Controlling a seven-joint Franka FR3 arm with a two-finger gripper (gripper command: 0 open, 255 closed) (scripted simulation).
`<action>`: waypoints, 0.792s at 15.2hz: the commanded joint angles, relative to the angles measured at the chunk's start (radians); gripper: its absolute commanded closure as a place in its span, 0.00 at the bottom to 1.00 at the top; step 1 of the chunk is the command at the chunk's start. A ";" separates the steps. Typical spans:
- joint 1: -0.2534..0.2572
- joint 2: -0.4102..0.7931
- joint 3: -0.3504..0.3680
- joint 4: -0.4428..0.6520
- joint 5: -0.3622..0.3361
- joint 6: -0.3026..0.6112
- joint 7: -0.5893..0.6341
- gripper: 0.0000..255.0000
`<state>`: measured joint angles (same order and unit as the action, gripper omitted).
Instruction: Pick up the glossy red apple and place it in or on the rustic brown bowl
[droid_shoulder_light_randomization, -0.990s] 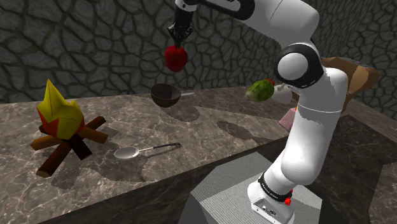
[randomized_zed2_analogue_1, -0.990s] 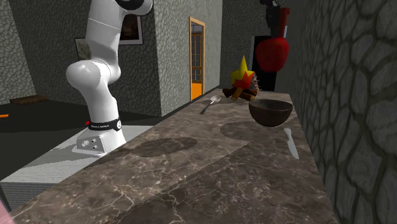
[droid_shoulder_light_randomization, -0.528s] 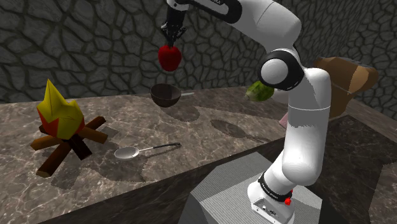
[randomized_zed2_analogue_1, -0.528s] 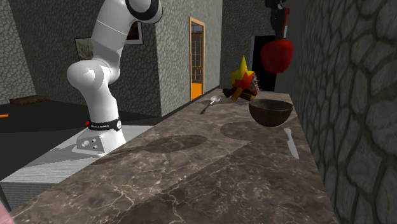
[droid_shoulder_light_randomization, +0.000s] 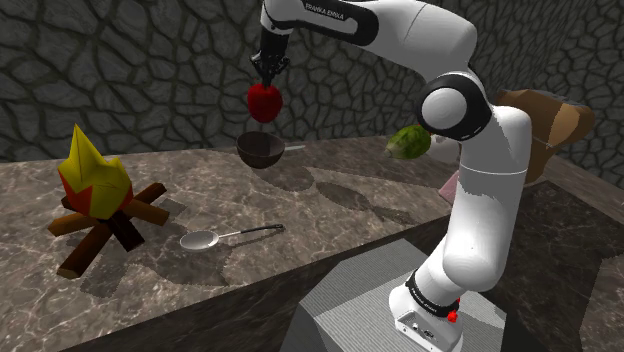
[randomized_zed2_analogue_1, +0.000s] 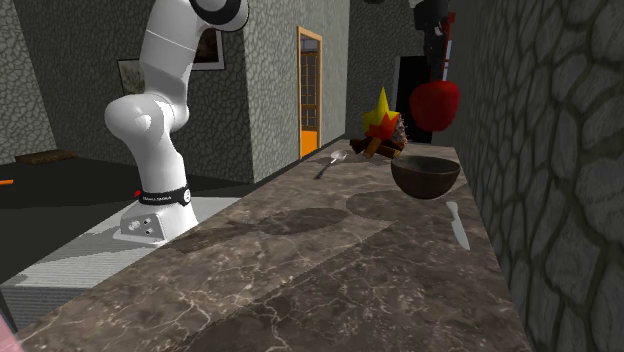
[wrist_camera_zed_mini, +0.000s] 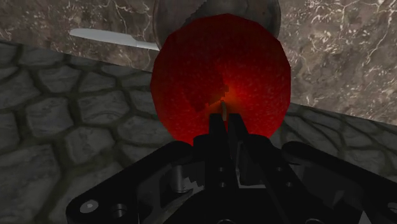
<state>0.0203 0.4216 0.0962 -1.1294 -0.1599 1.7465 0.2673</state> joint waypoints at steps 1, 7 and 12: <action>-0.003 -0.014 0.000 -0.052 0.000 0.039 0.004 1.00; -0.007 -0.035 0.000 -0.165 0.000 0.130 0.015 1.00; -0.010 -0.042 -0.001 -0.242 -0.003 0.200 0.023 1.00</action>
<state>0.0100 0.3820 0.0950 -1.3548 -0.1620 1.9314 0.2874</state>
